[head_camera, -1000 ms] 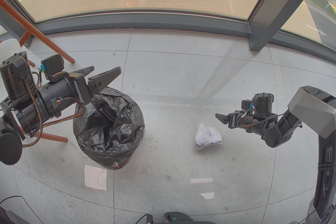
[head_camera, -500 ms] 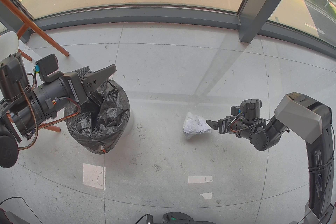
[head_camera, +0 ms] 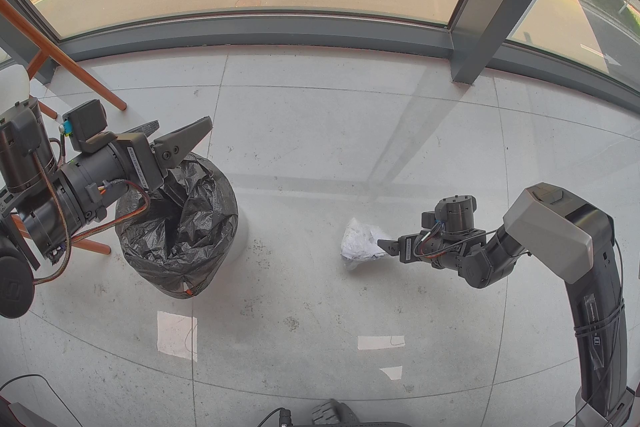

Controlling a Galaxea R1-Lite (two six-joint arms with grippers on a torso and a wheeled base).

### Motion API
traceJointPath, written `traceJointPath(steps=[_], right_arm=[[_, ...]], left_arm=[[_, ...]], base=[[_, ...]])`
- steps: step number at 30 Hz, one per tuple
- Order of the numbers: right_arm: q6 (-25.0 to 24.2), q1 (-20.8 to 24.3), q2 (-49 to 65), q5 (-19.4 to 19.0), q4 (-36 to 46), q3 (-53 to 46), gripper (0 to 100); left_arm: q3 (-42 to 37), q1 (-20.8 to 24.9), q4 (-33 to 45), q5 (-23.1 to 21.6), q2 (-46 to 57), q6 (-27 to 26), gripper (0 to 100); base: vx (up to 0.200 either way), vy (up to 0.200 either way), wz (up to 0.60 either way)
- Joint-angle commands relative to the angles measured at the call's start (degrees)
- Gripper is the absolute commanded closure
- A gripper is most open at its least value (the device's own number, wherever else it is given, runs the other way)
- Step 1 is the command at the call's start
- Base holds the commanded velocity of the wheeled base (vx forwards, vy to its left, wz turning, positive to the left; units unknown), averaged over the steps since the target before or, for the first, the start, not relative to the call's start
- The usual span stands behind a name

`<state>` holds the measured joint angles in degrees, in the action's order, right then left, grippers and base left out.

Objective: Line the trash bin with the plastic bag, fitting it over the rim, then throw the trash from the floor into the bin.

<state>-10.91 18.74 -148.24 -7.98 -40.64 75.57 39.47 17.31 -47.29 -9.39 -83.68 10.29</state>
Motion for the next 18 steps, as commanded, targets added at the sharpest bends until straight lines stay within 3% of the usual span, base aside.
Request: traceJointPath(steps=[1, 4, 13, 18], right_arm=[[-1.75, -0.19, -0.39, -0.01, 1.62, 0.46, 0], [-6.4, -0.28, -0.47, 0.07, 3.99, 1.6, 0], [-13.52, 0.07, -3.55, 1.83, 6.28, 5.64, 0], [-14.05, -0.19, -5.92, 2.01, 6.89, 8.98, 0]], left_arm=[[0.17, 0.0, 0.0, 0.07, -0.26, -0.09, 0], [0.87, 0.0, -0.09, 0.07, -0.26, -0.01, 0], [1.84, 0.09, 0.0, -0.11, -0.26, 0.08, 0], [1.84, 0.09, 0.0, 0.16, -0.26, 0.08, 0]], base=[[0.0, 0.2, 0.0], [0.0, 0.2, 0.0], [0.0, 0.0, 0.0], [0.0, 0.0, 0.0]])
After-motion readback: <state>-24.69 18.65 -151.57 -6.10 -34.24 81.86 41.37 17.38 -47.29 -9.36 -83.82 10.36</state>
